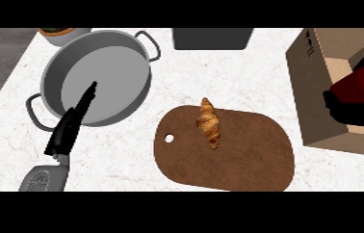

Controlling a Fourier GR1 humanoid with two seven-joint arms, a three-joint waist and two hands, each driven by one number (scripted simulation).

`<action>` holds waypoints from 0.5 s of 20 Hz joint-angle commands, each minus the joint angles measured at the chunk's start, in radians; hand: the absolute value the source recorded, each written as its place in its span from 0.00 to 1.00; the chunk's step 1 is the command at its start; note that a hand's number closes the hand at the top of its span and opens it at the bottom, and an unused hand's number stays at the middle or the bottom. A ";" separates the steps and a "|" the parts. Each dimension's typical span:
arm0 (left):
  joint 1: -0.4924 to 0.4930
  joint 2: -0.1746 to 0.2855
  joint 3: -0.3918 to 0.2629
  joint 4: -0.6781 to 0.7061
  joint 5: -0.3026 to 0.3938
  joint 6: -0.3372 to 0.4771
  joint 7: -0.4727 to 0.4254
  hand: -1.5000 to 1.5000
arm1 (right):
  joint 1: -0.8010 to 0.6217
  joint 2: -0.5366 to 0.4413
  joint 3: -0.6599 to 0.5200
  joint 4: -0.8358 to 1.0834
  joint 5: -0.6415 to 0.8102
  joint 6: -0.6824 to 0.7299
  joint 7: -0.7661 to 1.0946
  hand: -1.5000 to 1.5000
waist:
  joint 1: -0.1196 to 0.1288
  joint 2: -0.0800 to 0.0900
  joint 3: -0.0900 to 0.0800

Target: Pick the can from the cutting board and place it in the cardboard box

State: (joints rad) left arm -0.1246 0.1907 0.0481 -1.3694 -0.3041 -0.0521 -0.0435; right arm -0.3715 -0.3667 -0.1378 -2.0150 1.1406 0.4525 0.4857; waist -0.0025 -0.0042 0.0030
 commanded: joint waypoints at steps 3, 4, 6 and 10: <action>0.019 0.001 0.003 0.008 0.007 -0.022 -0.003 0.50 | -0.060 -0.107 -0.172 0.148 -0.068 0.024 -0.054 1.00 | 0.004 0.004 -0.003; -0.046 0.044 0.052 0.053 0.039 -0.054 0.005 0.50 | -0.072 -0.124 -0.198 0.207 -0.075 -0.008 -0.082 1.00 | 0.003 0.006 -0.003; -0.016 0.031 0.035 0.009 0.037 -0.056 0.005 0.50 | -0.038 -0.191 -0.257 0.267 -0.103 -0.014 -0.160 1.00 | 0.002 0.005 -0.003; -0.002 0.000 -0.006 -0.055 0.002 -0.030 0.039 0.50 | -0.022 -0.200 -0.236 0.496 -0.047 -0.160 -0.245 1.00 | 0.013 0.006 -0.002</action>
State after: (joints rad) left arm -0.1446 0.2039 0.0661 -1.3678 -0.2850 -0.0887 -0.0270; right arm -0.3982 -0.5301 -0.3512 -1.6807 1.0821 0.3638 0.3144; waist 0.0038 0.0008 0.0008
